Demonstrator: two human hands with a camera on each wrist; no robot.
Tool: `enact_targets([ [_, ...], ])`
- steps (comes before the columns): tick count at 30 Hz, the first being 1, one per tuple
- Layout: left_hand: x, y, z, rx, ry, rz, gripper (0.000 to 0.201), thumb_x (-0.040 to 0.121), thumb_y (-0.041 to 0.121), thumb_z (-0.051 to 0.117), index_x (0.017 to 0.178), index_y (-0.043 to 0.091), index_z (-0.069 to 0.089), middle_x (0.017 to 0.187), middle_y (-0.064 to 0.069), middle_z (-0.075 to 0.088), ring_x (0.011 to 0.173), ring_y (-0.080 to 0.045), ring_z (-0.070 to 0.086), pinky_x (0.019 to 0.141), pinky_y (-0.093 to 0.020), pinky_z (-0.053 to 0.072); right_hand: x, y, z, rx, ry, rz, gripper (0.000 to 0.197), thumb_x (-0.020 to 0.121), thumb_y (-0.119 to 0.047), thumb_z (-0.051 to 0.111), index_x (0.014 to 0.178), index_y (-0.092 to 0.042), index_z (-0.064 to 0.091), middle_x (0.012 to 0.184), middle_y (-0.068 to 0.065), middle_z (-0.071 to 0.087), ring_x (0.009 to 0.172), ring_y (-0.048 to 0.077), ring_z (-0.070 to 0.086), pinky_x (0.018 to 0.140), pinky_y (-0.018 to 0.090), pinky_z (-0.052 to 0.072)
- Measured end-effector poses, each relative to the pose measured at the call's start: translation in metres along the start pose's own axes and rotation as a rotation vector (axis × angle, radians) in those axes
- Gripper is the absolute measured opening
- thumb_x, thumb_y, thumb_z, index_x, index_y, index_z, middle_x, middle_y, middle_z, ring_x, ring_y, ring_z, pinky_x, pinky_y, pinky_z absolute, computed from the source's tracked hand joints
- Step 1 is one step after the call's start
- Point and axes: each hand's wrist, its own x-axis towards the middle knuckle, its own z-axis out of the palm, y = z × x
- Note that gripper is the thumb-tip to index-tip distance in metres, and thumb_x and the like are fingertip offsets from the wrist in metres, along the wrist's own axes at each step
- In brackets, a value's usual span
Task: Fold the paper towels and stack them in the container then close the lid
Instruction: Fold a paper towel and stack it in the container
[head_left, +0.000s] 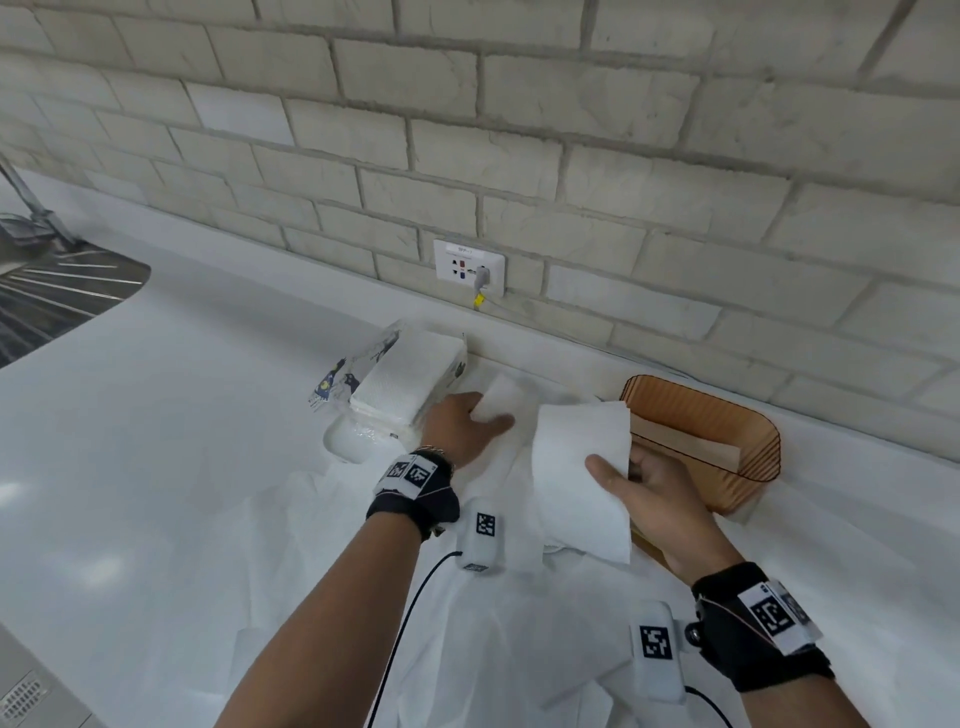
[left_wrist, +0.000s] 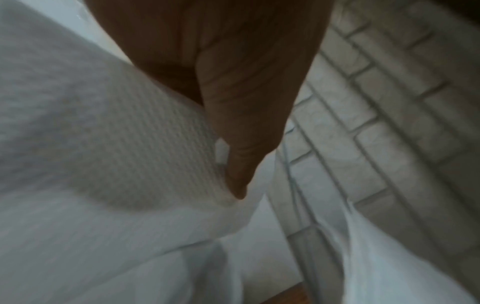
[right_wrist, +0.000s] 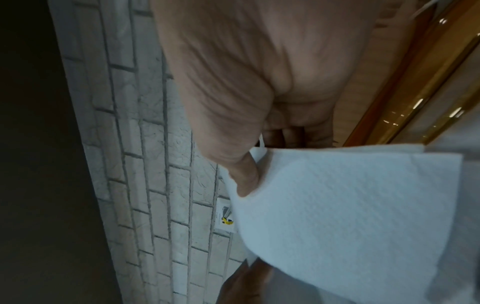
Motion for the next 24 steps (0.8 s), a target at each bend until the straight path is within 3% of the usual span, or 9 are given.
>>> enact_targets([
  [2, -0.012, 0.003, -0.013, -0.142, 0.087, 0.039, 0.047, 0.090, 0.055, 0.074, 0.092, 0.009, 0.073, 0.086, -0.006, 0.075, 0.086, -0.028, 0.071, 0.072, -0.037, 0.054, -0.003, -0.007, 0.001, 0.064, -0.039, -0.009, 0.018, 0.097, -0.027, 0.072, 0.112, -0.018, 0.077, 0.108, -0.005, 0.081, 0.104, 0.015, 0.077, 0.095, 0.039, 0.060],
  [6, -0.050, 0.012, -0.025, -0.601, -0.027, -0.006, 0.096, 0.071, 0.083, 0.072, 0.100, -0.007, 0.062, 0.088, -0.006, 0.065, 0.078, -0.025, 0.058, 0.075, -0.042, 0.048, -0.011, -0.030, 0.008, 0.253, -0.143, -0.080, 0.029, 0.096, -0.023, 0.069, 0.122, -0.013, 0.073, 0.120, 0.001, 0.078, 0.115, 0.019, 0.073, 0.101, 0.040, 0.056],
  [7, -0.061, 0.016, -0.025, -0.676, -0.079, -0.021, 0.092, 0.075, 0.081, 0.070, 0.102, -0.007, 0.063, 0.092, -0.006, 0.065, 0.082, -0.026, 0.058, 0.076, -0.042, 0.046, -0.013, -0.035, 0.012, 0.256, -0.156, -0.109, 0.029, 0.094, -0.025, 0.069, 0.122, -0.015, 0.073, 0.120, 0.000, 0.078, 0.115, 0.018, 0.073, 0.101, 0.038, 0.055],
  [10, -0.093, 0.030, -0.020, -0.834, -0.188, -0.064, 0.042, 0.107, 0.046, 0.053, 0.114, 0.011, 0.076, 0.105, -0.006, 0.080, 0.093, -0.025, 0.075, 0.081, -0.035, 0.059, -0.014, -0.040, 0.027, 0.081, -0.079, -0.194, 0.018, 0.097, -0.028, 0.071, 0.114, -0.025, 0.075, 0.111, -0.010, 0.080, 0.106, 0.009, 0.075, 0.097, 0.037, 0.059],
  [14, -0.124, 0.037, -0.015, -0.996, -0.277, -0.227, 0.060, 0.106, 0.063, 0.036, 0.117, 0.021, 0.076, 0.109, -0.003, 0.081, 0.100, -0.017, 0.078, 0.093, -0.036, 0.060, -0.019, -0.027, 0.040, -0.201, 0.049, -0.260, 0.033, 0.096, -0.052, 0.068, 0.110, -0.022, 0.074, 0.102, -0.004, 0.079, 0.095, 0.019, 0.075, 0.087, 0.051, 0.062],
  [16, -0.131, 0.033, -0.011, -1.013, -0.272, -0.252, 0.060, 0.103, 0.064, 0.043, 0.125, 0.016, 0.074, 0.118, -0.009, 0.079, 0.112, -0.025, 0.075, 0.103, -0.046, 0.055, -0.024, -0.018, 0.044, -0.326, 0.040, -0.266, 0.040, 0.093, -0.062, 0.064, 0.107, -0.025, 0.071, 0.098, -0.003, 0.077, 0.090, 0.020, 0.073, 0.081, 0.051, 0.061],
  [19, -0.140, 0.020, -0.003, -1.053, -0.235, -0.238, 0.044, 0.099, 0.034, 0.069, 0.128, 0.001, 0.069, 0.120, -0.021, 0.076, 0.114, -0.041, 0.072, 0.104, -0.062, 0.053, -0.034, -0.011, 0.048, -0.364, -0.022, -0.202, 0.066, 0.079, -0.079, 0.066, 0.127, -0.036, 0.058, 0.118, -0.013, 0.068, 0.103, 0.007, 0.067, 0.088, 0.040, 0.060],
  [22, -0.148, 0.011, 0.001, -1.188, -0.268, -0.232, 0.043, 0.102, 0.026, 0.066, 0.135, -0.001, 0.063, 0.130, -0.026, 0.070, 0.122, -0.045, 0.066, 0.108, -0.062, 0.050, -0.052, -0.005, 0.039, -0.157, -0.219, 0.017, 0.103, 0.060, -0.066, 0.092, 0.146, -0.035, 0.046, 0.135, -0.011, 0.064, 0.122, 0.008, 0.064, 0.104, 0.039, 0.055],
  [24, -0.156, 0.007, 0.001, -1.246, -0.300, -0.228, 0.045, 0.102, 0.024, 0.066, 0.137, -0.003, 0.061, 0.134, -0.026, 0.067, 0.127, -0.044, 0.064, 0.109, -0.059, 0.049, -0.068, 0.005, 0.029, -0.111, -0.274, 0.038, 0.073, 0.066, -0.041, 0.099, 0.130, -0.026, 0.067, 0.120, -0.003, 0.077, 0.112, 0.016, 0.073, 0.101, 0.047, 0.059],
])
